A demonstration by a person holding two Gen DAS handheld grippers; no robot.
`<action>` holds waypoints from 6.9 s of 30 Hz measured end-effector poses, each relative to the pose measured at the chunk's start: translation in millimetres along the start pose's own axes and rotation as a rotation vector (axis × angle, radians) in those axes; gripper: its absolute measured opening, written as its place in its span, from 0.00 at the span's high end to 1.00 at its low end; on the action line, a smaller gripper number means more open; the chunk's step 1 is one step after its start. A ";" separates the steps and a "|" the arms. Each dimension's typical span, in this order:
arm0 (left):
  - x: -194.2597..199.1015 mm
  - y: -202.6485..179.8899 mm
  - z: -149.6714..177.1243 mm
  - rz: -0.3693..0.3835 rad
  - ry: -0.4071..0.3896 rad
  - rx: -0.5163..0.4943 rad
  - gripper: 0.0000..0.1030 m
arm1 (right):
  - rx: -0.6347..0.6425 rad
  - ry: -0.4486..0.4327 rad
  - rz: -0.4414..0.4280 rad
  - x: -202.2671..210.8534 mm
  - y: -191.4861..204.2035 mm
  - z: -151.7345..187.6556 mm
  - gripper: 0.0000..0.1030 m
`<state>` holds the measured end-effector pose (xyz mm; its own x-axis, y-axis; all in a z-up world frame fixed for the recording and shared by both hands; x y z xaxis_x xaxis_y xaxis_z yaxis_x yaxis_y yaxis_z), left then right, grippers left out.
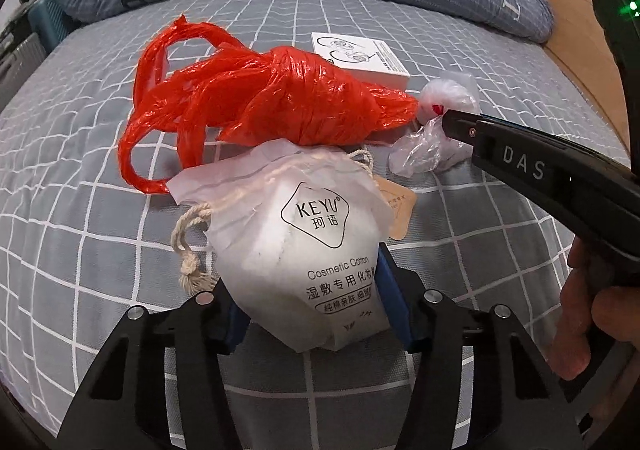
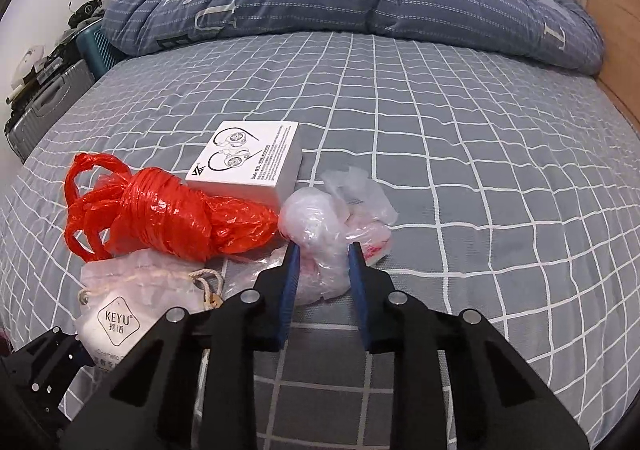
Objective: Collect trash
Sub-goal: 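Grasp the white KEYU cotton pouch with left tool while right tool grasps the clear plastic bag, then lift the cotton pouch and plastic bag off the bed with both tools, then carry the cotton pouch and plastic bag down over the black bin with both tools, then open both tools to drop the pouch and plastic bag into the bin, then raise both open tools from the bin back over the bed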
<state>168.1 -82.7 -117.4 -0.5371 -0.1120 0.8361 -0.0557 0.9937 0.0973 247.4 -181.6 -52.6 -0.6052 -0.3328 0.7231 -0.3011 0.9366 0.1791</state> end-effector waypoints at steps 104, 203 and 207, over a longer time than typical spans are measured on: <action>180.5 41.6 209.7 -0.010 -0.040 0.005 0.50 | 0.020 0.005 0.103 238.8 101.7 240.9 0.77; 160.8 60.4 172.7 -0.121 -0.087 0.038 0.06 | -0.078 -0.099 0.172 204.0 47.7 215.1 0.15; 165.1 64.6 146.8 -0.121 -0.113 0.053 0.06 | -0.066 -0.108 0.160 195.9 48.9 191.6 0.15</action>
<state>-47.7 -36.1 -52.3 -0.6147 -0.2328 0.7536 -0.1686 0.9721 0.1628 -27.1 -221.9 -30.0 -0.7178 -0.1860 0.6709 -0.1482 0.9824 0.1138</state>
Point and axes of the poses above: each gripper's, at about its wrist camera, not at the fingertips, and x roughly against the way its jaws point, y to its left, z to its underside, the point moved 1 cm from there along -x, roughly the way its jaws point, and after that the axes turned 11 degrees about -z, right-handed, at the moved point
